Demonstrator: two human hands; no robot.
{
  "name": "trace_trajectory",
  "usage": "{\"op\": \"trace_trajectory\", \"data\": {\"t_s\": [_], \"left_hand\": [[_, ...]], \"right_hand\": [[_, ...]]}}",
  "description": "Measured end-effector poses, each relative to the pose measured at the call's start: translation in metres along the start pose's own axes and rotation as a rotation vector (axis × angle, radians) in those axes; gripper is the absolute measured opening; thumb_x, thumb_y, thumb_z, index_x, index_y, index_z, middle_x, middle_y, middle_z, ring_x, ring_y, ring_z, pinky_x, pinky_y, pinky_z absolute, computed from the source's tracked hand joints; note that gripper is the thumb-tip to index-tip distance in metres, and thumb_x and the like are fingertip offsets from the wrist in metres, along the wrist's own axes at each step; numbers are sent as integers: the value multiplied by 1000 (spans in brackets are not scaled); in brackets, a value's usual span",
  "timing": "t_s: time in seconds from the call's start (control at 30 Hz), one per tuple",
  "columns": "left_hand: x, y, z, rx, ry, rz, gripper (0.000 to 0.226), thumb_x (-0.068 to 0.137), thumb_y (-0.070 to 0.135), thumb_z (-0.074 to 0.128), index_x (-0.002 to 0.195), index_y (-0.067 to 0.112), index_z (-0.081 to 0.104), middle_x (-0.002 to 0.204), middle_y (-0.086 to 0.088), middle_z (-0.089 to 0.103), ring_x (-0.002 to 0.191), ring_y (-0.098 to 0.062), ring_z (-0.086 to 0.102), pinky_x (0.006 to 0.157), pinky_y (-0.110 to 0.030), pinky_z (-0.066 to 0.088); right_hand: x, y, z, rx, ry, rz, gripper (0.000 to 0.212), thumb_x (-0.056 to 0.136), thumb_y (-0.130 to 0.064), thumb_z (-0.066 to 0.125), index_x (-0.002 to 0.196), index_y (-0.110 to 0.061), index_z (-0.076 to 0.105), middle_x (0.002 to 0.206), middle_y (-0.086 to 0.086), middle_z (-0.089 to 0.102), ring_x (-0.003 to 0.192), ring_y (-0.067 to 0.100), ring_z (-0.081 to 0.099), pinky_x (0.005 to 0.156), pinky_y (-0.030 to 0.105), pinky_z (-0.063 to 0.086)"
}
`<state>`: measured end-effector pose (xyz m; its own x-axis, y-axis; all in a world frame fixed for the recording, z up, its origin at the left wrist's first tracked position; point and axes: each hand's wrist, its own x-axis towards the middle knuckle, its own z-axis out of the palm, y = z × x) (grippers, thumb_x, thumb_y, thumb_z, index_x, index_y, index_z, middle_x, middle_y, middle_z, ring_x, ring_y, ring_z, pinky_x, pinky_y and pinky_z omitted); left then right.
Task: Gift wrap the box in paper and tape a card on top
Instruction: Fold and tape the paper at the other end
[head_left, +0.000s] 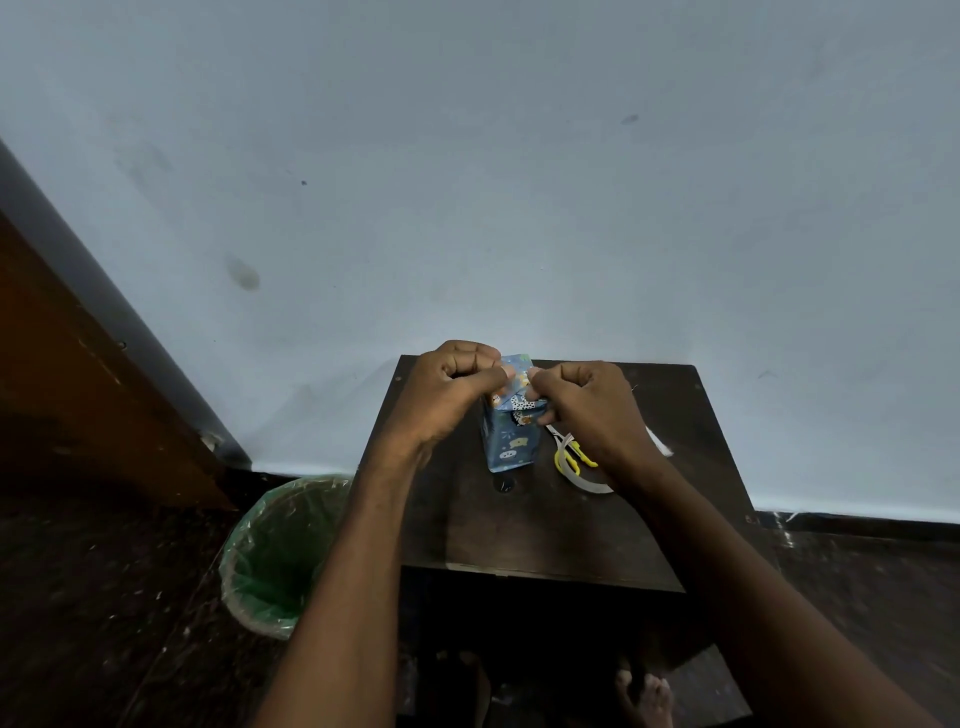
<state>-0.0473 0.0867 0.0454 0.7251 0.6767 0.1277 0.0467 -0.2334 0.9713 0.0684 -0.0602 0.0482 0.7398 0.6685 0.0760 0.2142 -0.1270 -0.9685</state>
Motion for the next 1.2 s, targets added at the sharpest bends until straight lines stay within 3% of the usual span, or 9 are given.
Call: {"op": "trace_trajectory", "data": {"t_s": [0.13, 0.2, 0.3, 0.43, 0.63, 0.77, 0.87, 0.97, 1.2], "left_hand": [[-1, 4, -2, -45, -13, -48, 11, 91, 7, 80, 88, -3, 82, 116, -5, 74, 91, 4, 67, 72, -9, 48], [-1, 4, -3, -38, -11, -52, 9, 89, 8, 81, 87, 0, 83, 115, -3, 74, 95, 1, 69, 76, -15, 51], [-1, 3, -3, 16, 8, -38, 3, 87, 7, 84, 86, 4, 85, 111, -1, 74, 101, -4, 70, 89, -24, 55], [-2, 6, -3, 80, -3, -8, 5, 85, 8, 86, 82, 11, 85, 113, -1, 72, 95, 0, 68, 80, -11, 51], [-4, 6, -3, 184, 9, 33, 9, 83, 16, 90, 76, 16, 84, 111, 2, 70, 89, -1, 68, 74, -9, 49], [-5, 6, -4, 219, 19, 47, 9, 82, 19, 91, 77, 18, 84, 110, 5, 72, 95, -11, 72, 80, -20, 54], [-6, 6, -5, 271, 17, 75, 9, 79, 25, 93, 77, 21, 85, 109, 10, 73, 91, -8, 72, 80, -23, 56], [-6, 6, -6, 316, 48, 94, 12, 69, 37, 87, 74, 26, 84, 105, 14, 74, 88, -4, 72, 80, -27, 58], [-5, 3, -2, 292, 80, 54, 10, 65, 32, 89, 70, 29, 81, 96, 16, 75, 75, -10, 70, 73, -32, 57]], "right_hand": [[-1, 3, -3, -56, 10, -35, 14, 91, -13, 71, 78, -10, 73, 69, -4, 73, 60, 7, 70, 60, 22, 51], [-2, 5, -4, -71, -1, -82, 8, 88, -10, 74, 82, -12, 71, 71, -3, 74, 64, 6, 71, 62, 24, 55], [-1, 7, -3, -90, -30, -145, 7, 87, -11, 77, 84, -16, 73, 79, -3, 78, 74, 10, 75, 72, 39, 63], [-1, 7, -2, -94, -36, -170, 10, 87, -10, 76, 83, -19, 76, 80, -4, 78, 78, 13, 76, 79, 49, 63], [-1, 6, -2, -104, -35, -170, 14, 87, -8, 73, 82, -20, 78, 78, -4, 78, 77, 14, 76, 78, 51, 63], [0, 8, -2, -96, -15, -169, 11, 90, -15, 74, 81, -21, 77, 74, -3, 77, 75, 17, 76, 75, 53, 62], [-2, 9, 1, -80, 9, -185, 12, 89, -25, 80, 77, -22, 76, 71, -5, 76, 70, 15, 74, 72, 50, 62], [-4, 10, 5, -77, 12, -200, 11, 84, -23, 85, 77, -21, 76, 74, -6, 77, 73, 12, 75, 72, 46, 63], [-1, 15, 5, -44, 11, -157, 12, 79, -18, 86, 77, -20, 75, 75, -2, 78, 77, 17, 77, 76, 51, 63]]}}
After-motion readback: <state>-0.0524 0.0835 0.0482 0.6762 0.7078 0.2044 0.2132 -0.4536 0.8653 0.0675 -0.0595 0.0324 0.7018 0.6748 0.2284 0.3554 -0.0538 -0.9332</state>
